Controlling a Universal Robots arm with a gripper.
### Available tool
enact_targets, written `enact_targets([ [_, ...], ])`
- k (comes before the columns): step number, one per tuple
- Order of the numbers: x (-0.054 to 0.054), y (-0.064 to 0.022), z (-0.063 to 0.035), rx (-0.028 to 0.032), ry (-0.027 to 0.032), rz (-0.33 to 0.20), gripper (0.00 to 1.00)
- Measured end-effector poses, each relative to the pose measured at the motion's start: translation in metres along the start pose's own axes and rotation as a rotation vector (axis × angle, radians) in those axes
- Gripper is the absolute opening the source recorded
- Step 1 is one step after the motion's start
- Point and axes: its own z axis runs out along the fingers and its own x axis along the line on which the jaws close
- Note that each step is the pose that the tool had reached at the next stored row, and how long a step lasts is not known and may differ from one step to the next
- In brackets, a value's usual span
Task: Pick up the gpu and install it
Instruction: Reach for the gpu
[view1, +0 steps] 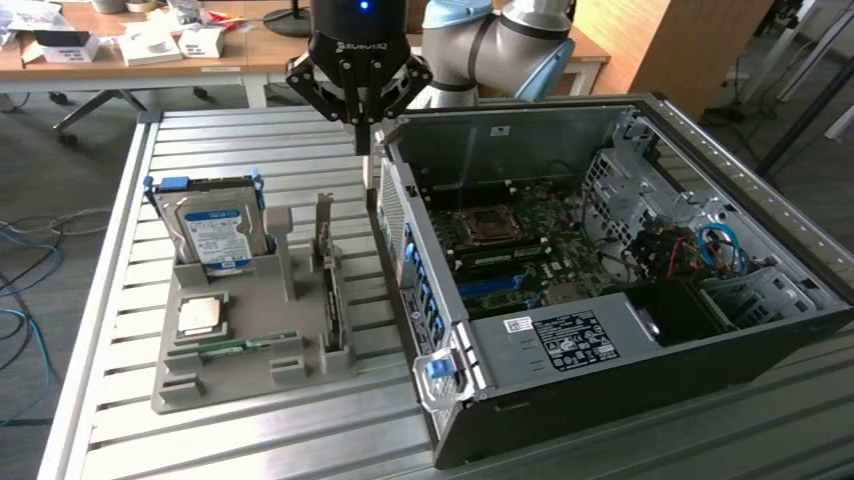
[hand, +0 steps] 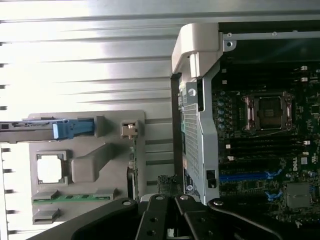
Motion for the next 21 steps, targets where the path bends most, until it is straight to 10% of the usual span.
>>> enact_targets([
  [21,0.037,-0.0021,-0.0004,0.0000,0.0001,0.000,0.11],
])
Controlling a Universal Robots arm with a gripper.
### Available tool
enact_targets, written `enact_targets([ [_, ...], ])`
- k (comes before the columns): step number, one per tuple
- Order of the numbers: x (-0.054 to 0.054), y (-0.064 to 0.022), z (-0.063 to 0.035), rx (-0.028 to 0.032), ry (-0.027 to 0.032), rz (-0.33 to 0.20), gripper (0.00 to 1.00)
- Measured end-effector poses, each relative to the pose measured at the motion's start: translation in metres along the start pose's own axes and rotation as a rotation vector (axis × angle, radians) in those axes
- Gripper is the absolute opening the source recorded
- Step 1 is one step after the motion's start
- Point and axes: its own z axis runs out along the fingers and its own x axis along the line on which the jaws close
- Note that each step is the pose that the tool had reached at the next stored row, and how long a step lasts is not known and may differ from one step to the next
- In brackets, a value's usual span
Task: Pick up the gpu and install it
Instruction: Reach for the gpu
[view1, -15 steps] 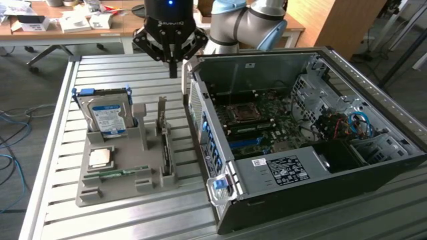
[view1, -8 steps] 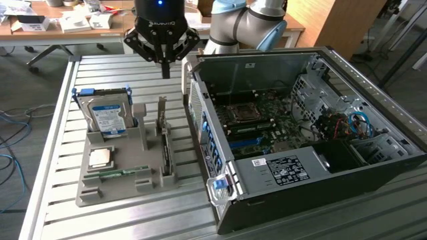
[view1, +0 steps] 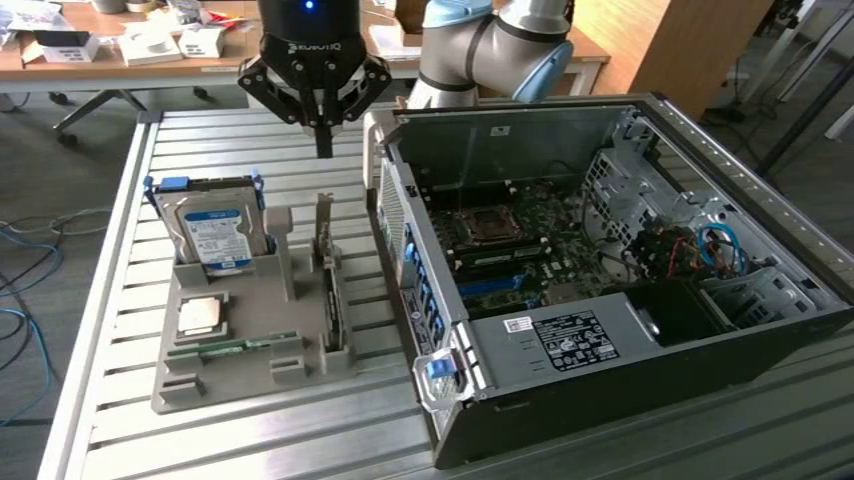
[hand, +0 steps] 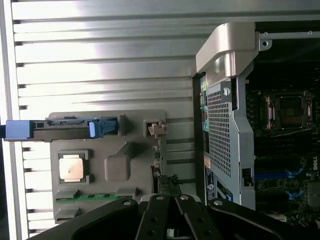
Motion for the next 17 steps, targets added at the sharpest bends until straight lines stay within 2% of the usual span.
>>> enact_targets([
  [6,0.001,-0.0060,-0.0003,0.0001,0.0000,0.000,0.11],
  [17,0.004,-0.0289,-0.0014,0.0000,0.0000,0.000,0.11],
])
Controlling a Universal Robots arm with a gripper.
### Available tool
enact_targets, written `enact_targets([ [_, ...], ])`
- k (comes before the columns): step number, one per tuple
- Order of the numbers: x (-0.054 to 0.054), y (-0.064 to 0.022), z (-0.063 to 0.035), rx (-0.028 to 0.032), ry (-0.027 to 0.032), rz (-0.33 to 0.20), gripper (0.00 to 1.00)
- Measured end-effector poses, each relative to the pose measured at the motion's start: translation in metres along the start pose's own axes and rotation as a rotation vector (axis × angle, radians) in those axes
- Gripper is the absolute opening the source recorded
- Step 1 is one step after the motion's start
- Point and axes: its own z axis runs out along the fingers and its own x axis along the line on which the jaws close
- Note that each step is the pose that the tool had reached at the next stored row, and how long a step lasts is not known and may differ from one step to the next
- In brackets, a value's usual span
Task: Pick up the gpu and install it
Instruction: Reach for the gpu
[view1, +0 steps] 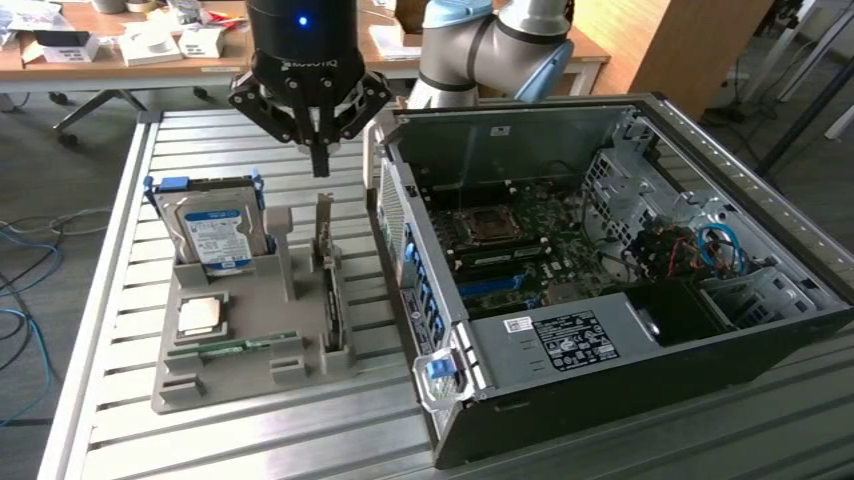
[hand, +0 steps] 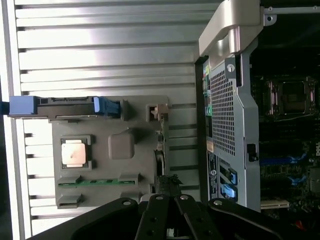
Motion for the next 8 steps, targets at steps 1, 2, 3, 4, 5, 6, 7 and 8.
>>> enact_targets([
  [1,0.000,-0.0018,-0.0001,0.0000,0.0000,0.000,0.11],
  [2,0.000,-0.0035,-0.0002,0.0000,0.0000,0.000,0.11],
  [3,0.000,-0.0052,-0.0002,0.0000,0.0000,0.000,0.11],
  [4,0.000,-0.0067,-0.0003,0.0000,0.0000,0.000,0.11],
  [5,-0.001,-0.0083,-0.0003,0.0000,0.0000,0.000,0.11],
  [6,-0.001,-0.0096,-0.0004,0.0000,0.0000,0.000,0.11],
  [7,-0.001,-0.0110,-0.0005,0.0000,0.0000,0.000,0.11],
  [8,-0.001,-0.0123,-0.0005,0.0000,0.0000,0.000,0.11],
])
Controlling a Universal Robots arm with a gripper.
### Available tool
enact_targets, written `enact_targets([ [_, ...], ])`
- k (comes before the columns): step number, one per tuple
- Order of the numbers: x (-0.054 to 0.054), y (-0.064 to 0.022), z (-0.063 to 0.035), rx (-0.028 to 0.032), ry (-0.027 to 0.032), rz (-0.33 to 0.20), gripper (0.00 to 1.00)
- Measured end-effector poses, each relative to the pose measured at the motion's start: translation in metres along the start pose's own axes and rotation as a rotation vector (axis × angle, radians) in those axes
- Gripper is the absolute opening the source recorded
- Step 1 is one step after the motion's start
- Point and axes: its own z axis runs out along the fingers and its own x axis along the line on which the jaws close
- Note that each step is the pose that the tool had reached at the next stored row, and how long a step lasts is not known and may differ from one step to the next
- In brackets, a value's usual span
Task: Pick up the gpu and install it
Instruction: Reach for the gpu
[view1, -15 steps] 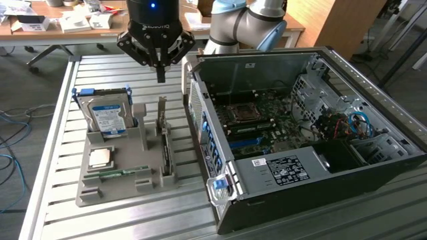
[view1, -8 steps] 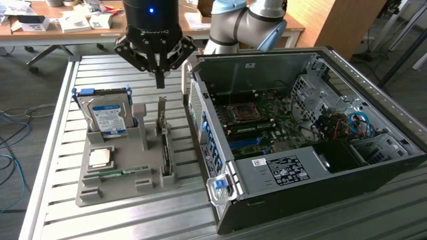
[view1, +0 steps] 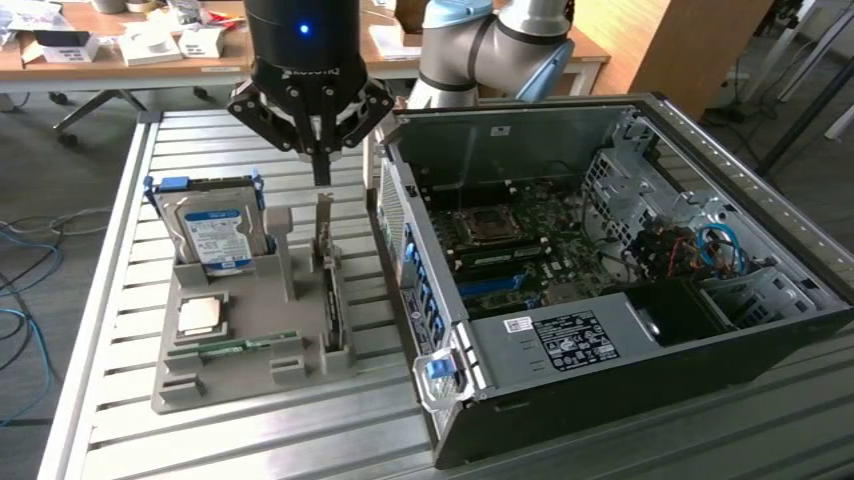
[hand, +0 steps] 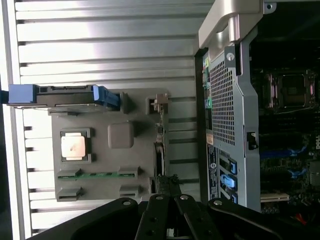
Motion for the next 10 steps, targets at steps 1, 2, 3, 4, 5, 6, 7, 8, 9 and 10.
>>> enact_targets([
  [1,-0.0001,-0.0014,-0.0001,0.0000,0.0000,0.000,0.11],
  [2,-0.0002,-0.0027,-0.0002,0.0001,0.0001,0.000,0.11],
  [3,-0.0002,-0.0039,-0.0002,0.0000,0.0000,0.000,0.11],
  [4,-0.0001,-0.0046,-0.0002,0.0000,0.0000,0.000,0.11],
  [5,-0.0001,-0.0046,-0.0002,0.0000,0.0000,0.000,0.11],
  [6,-0.0001,-0.0046,-0.0002,0.0000,0.0000,0.000,0.11],
  [7,-0.0001,-0.0046,-0.0002,0.0000,0.0000,0.000,0.11],
  [8,-0.0001,-0.0046,-0.0002,0.0000,0.0000,0.000,0.11],
  [9,-0.0001,-0.0046,-0.0002,0.0000,0.0000,0.000,0.11],
  [10,-0.0001,-0.0046,-0.0002,0.0000,0.0000,0.000,0.11],
])
